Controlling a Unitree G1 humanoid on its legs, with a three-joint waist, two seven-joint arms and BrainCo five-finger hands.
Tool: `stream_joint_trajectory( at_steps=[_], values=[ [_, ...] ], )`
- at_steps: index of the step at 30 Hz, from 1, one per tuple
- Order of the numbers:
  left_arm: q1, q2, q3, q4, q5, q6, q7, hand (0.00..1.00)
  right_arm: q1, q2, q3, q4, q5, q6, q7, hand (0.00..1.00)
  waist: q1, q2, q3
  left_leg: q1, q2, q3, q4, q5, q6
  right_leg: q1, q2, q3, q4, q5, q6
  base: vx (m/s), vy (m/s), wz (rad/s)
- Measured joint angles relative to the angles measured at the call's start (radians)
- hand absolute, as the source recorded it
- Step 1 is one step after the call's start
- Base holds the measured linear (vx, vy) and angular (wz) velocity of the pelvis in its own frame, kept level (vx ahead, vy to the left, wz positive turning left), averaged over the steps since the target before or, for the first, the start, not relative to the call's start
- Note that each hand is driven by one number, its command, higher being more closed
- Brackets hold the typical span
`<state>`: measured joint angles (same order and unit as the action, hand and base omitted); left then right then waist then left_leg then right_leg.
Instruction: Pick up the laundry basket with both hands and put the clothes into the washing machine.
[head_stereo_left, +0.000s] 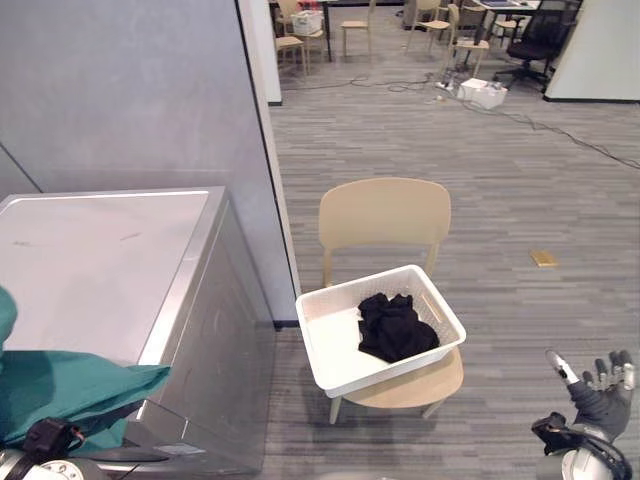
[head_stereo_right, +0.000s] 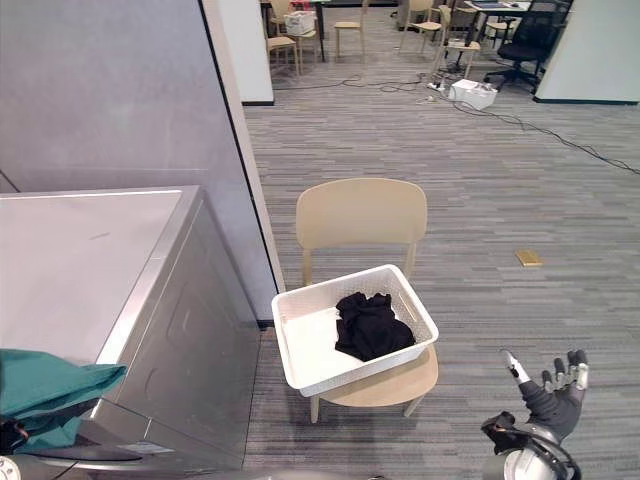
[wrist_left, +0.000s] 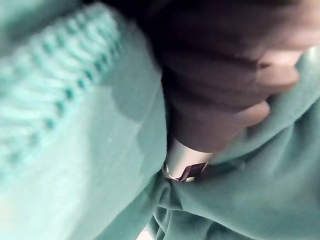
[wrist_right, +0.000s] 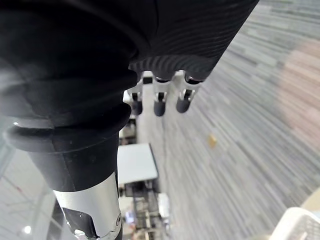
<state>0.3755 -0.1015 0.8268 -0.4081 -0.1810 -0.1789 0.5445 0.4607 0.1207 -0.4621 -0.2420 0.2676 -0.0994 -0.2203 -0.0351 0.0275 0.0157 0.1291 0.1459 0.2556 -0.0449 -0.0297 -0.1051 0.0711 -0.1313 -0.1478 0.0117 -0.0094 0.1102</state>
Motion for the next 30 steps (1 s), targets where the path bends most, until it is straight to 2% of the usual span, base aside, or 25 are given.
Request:
stream_joint_trajectory(
  at_steps=[4, 7, 10, 14, 16, 19, 21, 22, 23, 25, 26, 28, 29, 30],
  values=[
    [0.017, -0.003, 0.061, 0.131, -0.046, 0.004, 0.031, 1.00, 0.014, 0.004, 0.053, 0.000, 0.009, 0.001, -0.009, 0.00, 0.007, 0.002, 0.000, -0.020, 0.013, -0.007, 0.052, -0.027, -0.007, -0.001, 0.000, -0.016, 0.024, -0.021, -0.002, 0.01, -0.017, 0.09],
    [0.017, -0.003, 0.079, 0.306, -0.103, 0.019, 0.038, 1.00, 0.021, 0.004, 0.079, 0.023, 0.009, 0.001, -0.020, 0.00, 0.023, 0.006, -0.002, -0.032, 0.020, -0.007, 0.086, -0.048, -0.010, 0.001, 0.002, -0.019, 0.031, -0.028, -0.002, 0.02, -0.004, 0.00],
    [0.017, -0.003, 0.085, 0.488, -0.192, 0.019, 0.023, 1.00, 0.017, 0.001, 0.103, 0.142, 0.006, 0.002, -0.022, 0.00, 0.024, 0.002, 0.003, -0.035, 0.026, -0.012, 0.108, -0.063, -0.012, 0.006, 0.003, -0.034, 0.046, -0.041, -0.005, 0.04, -0.012, 0.06],
    [0.008, -0.009, 0.085, 0.762, -0.246, 0.037, -0.023, 1.00, -0.002, -0.004, 0.096, 0.357, -0.004, 0.013, -0.044, 0.00, 0.024, -0.010, 0.000, -0.040, 0.035, -0.027, 0.150, -0.093, -0.016, 0.012, 0.003, -0.046, 0.079, -0.073, -0.006, 0.03, -0.022, 0.10],
    [-0.009, -0.004, 0.085, 0.918, -0.262, 0.066, -0.053, 1.00, -0.025, -0.011, 0.078, 0.519, -0.004, 0.028, -0.068, 0.00, 0.023, -0.010, 0.000, -0.062, 0.045, -0.047, 0.188, -0.114, -0.018, 0.008, 0.004, -0.064, 0.112, -0.098, -0.009, 0.02, -0.035, 0.21],
    [-0.035, 0.003, 0.087, 1.058, -0.271, 0.080, -0.077, 1.00, -0.061, -0.032, 0.051, 0.703, -0.004, 0.032, -0.082, 0.00, 0.025, -0.009, 0.002, -0.073, 0.051, -0.061, 0.208, -0.115, -0.019, -0.001, 0.005, -0.081, 0.150, -0.128, -0.013, 0.02, -0.060, 0.23],
    [-0.071, 0.008, 0.098, 1.192, -0.283, 0.097, -0.116, 1.00, -0.136, -0.051, -0.015, 0.945, -0.008, 0.045, -0.080, 0.00, 0.028, -0.004, 0.006, -0.107, 0.065, -0.061, 0.244, -0.114, -0.018, -0.009, 0.011, -0.107, 0.170, -0.143, -0.022, -0.02, -0.080, 0.31],
    [-0.082, 0.008, 0.099, 1.222, -0.283, 0.102, -0.125, 1.00, -0.158, -0.051, -0.043, 1.003, -0.009, 0.049, -0.081, 0.00, 0.031, -0.002, 0.009, -0.113, 0.066, -0.064, 0.248, -0.113, -0.020, -0.011, 0.012, -0.116, 0.176, -0.147, -0.022, -0.04, -0.058, 0.38],
    [-0.105, 0.008, 0.111, 1.271, -0.281, 0.115, -0.140, 1.00, -0.190, -0.050, -0.079, 1.083, -0.043, 0.074, -0.081, 0.00, 0.037, 0.002, 0.010, -0.129, 0.065, -0.072, 0.254, -0.107, -0.021, -0.019, 0.010, -0.135, 0.193, -0.159, -0.026, -0.05, -0.055, 0.48],
    [-0.146, 0.007, 0.129, 1.317, -0.281, 0.133, -0.160, 1.00, -0.203, -0.046, -0.099, 1.128, -0.090, 0.111, -0.078, 0.00, 0.051, 0.004, 0.027, -0.146, 0.055, -0.102, 0.250, -0.089, -0.017, -0.029, -0.005, -0.173, 0.231, -0.184, -0.027, -0.07, -0.047, 0.66],
    [-0.166, 0.007, 0.127, 1.337, -0.280, 0.139, -0.174, 1.00, -0.214, -0.044, -0.110, 1.131, -0.108, 0.124, -0.082, 0.00, 0.048, 0.001, 0.038, -0.154, 0.036, -0.115, 0.241, -0.066, -0.009, -0.049, -0.031, -0.205, 0.272, -0.210, -0.028, -0.09, -0.028, 0.79],
    [-0.187, 0.006, 0.128, 1.355, -0.278, 0.146, -0.180, 1.00, -0.250, -0.052, -0.111, 1.143, -0.114, 0.130, -0.084, 0.00, 0.050, -0.004, 0.044, -0.182, 0.016, -0.116, 0.203, -0.007, -0.002, -0.099, -0.068, -0.231, 0.332, -0.232, -0.036, -0.10, -0.037, 0.66],
    [-0.203, 0.006, 0.120, 1.365, -0.278, 0.153, -0.190, 1.00, -0.283, -0.044, -0.109, 1.139, -0.114, 0.127, -0.078, 0.00, 0.047, -0.027, 0.054, -0.194, 0.012, -0.098, 0.203, 0.005, 0.015, -0.117, -0.089, -0.249, 0.337, -0.224, -0.047, -0.08, -0.023, 0.39],
    [-0.218, 0.007, 0.120, 1.365, -0.277, 0.157, -0.198, 1.00, -0.309, -0.041, -0.109, 1.131, -0.115, 0.125, -0.077, 0.00, 0.047, -0.016, 0.069, -0.231, 0.049, -0.047, 0.358, -0.066, 0.039, -0.127, -0.092, -0.265, 0.348, -0.220, -0.054, -0.10, 0.013, 0.32]
  ],
)
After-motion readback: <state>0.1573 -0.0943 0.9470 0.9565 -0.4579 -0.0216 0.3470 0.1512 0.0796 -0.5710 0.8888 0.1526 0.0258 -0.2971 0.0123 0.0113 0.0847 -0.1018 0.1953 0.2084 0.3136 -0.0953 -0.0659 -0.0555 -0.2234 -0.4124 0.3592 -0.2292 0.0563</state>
